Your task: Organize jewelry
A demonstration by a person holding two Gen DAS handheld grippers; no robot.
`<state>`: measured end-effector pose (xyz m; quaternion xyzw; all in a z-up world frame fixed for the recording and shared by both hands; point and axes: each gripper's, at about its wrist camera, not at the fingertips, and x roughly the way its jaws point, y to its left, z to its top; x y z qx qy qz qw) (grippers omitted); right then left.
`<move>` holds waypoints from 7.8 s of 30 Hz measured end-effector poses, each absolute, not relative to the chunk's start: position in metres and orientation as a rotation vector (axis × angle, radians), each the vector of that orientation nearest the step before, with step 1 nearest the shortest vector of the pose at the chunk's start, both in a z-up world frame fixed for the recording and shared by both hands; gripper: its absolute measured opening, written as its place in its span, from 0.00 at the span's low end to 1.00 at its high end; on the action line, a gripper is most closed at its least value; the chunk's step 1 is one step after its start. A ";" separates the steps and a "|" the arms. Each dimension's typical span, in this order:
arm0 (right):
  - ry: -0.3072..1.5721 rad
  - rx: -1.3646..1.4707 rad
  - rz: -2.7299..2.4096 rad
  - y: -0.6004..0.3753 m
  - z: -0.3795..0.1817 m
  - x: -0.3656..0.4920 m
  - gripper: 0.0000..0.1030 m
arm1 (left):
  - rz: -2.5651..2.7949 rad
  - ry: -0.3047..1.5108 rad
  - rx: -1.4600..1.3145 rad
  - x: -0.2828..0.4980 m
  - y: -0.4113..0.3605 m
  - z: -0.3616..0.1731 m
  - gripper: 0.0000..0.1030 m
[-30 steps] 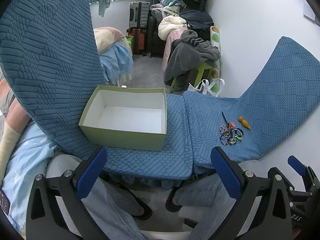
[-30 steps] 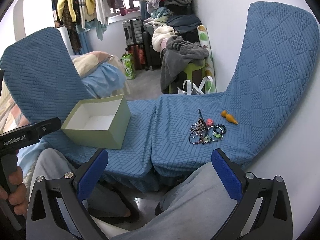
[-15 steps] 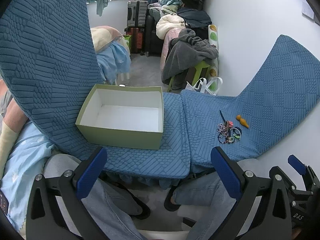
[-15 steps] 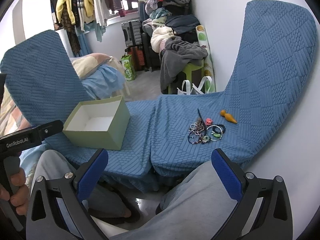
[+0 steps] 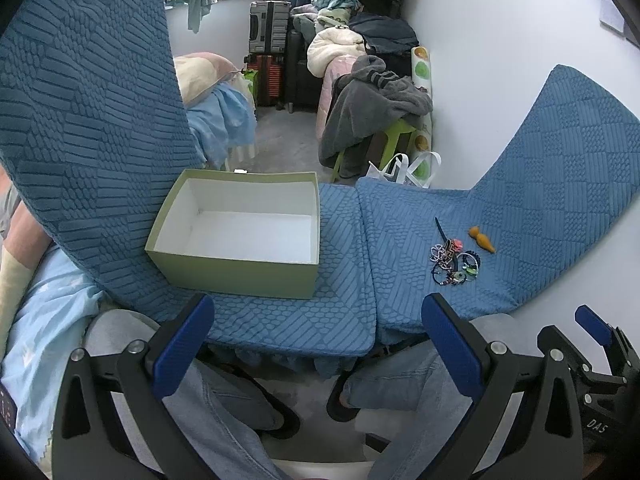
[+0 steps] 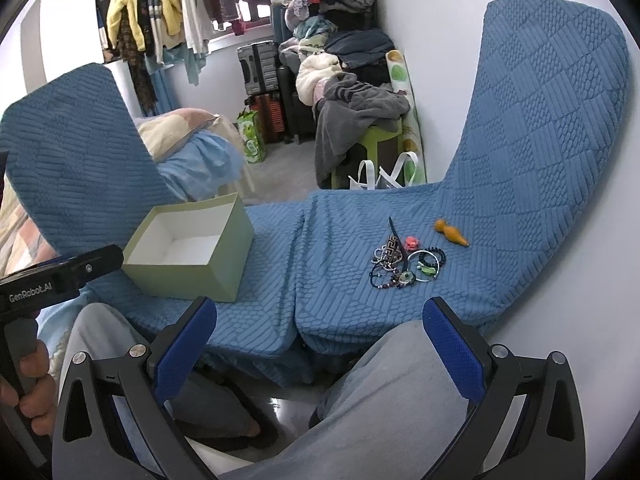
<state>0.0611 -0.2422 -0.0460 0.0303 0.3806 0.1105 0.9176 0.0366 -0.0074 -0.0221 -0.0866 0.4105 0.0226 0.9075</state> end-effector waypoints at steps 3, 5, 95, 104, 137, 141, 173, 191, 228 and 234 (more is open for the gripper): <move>0.780 0.062 0.226 -0.244 -0.046 0.062 1.00 | 0.040 0.849 -0.179 0.038 -0.010 -0.022 1.00; 0.780 0.065 0.229 -0.244 -0.046 0.063 1.00 | 0.038 0.851 -0.177 0.039 -0.011 -0.022 1.00; 1.064 0.194 0.288 -0.359 -0.264 0.341 0.20 | -0.557 1.030 -0.356 0.299 -0.201 -0.226 0.09; 0.999 0.170 0.277 -0.359 -0.233 0.327 0.20 | -0.550 0.971 -0.374 0.291 -0.190 -0.190 0.08; 1.195 0.043 0.426 -0.257 -0.271 0.307 0.23 | -0.478 0.893 -0.471 0.240 -0.085 -0.122 0.08; 1.150 0.143 0.500 -0.260 -0.258 0.307 0.43 | -0.484 0.879 -0.481 0.239 -0.079 -0.117 0.08; 0.949 0.086 0.698 -0.175 -0.209 0.293 0.04 | -0.472 0.771 -0.561 0.220 -0.030 -0.077 0.08; 1.002 0.134 0.567 -0.173 -0.180 0.280 0.04 | -0.329 0.818 -0.422 0.197 0.012 -0.086 0.08; 0.978 0.037 0.691 -0.031 -0.110 0.271 0.05 | -0.060 0.924 -0.287 0.197 0.124 -0.090 0.08; 1.063 -0.007 0.676 -0.021 -0.140 0.270 0.06 | -0.076 0.979 -0.283 0.202 0.123 -0.106 0.08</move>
